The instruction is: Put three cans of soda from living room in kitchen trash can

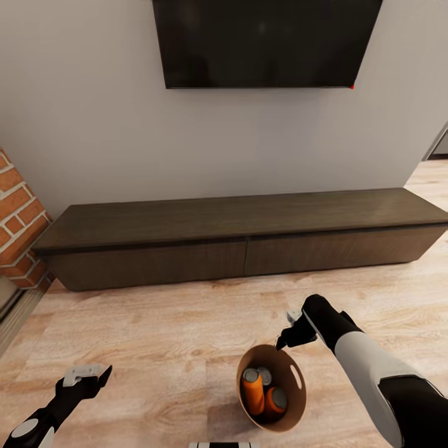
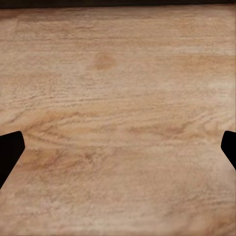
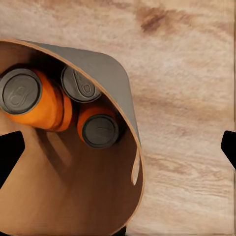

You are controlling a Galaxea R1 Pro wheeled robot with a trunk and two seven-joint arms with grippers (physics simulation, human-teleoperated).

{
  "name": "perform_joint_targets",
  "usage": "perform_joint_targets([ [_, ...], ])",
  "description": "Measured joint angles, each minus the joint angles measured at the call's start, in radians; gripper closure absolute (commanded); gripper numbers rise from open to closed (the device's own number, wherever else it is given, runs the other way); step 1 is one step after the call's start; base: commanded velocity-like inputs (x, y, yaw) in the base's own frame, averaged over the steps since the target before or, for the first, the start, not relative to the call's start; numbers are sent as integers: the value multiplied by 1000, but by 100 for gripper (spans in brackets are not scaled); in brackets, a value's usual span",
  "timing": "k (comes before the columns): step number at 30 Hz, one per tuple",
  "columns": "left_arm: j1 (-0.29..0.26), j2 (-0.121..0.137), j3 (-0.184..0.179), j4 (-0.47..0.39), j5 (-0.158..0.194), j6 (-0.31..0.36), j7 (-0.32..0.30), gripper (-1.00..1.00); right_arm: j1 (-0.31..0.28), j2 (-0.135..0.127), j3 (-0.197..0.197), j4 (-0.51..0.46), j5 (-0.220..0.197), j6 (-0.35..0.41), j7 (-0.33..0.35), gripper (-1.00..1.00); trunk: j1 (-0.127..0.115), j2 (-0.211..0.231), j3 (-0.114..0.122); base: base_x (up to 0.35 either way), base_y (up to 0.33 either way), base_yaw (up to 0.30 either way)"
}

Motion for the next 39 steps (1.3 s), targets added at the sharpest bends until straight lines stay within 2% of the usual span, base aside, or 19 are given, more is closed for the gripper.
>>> perform_joint_targets([
  [9,-1,-1,-4,23,-1,0,11,-100,61,-14,1,-4,0,-42,-73,-100,-35,63,28,0,0,0],
  [21,-1,-7,-6,28,-1,-1,13,-100,136,-15,0,-52,-1,-83,-95,-100,-81,147,66,0,0,0],
  [39,-2,-9,-6,42,-1,-1,16,-100,146,-14,1,-63,-1,-90,-97,-100,-150,273,122,0,0,0],
])
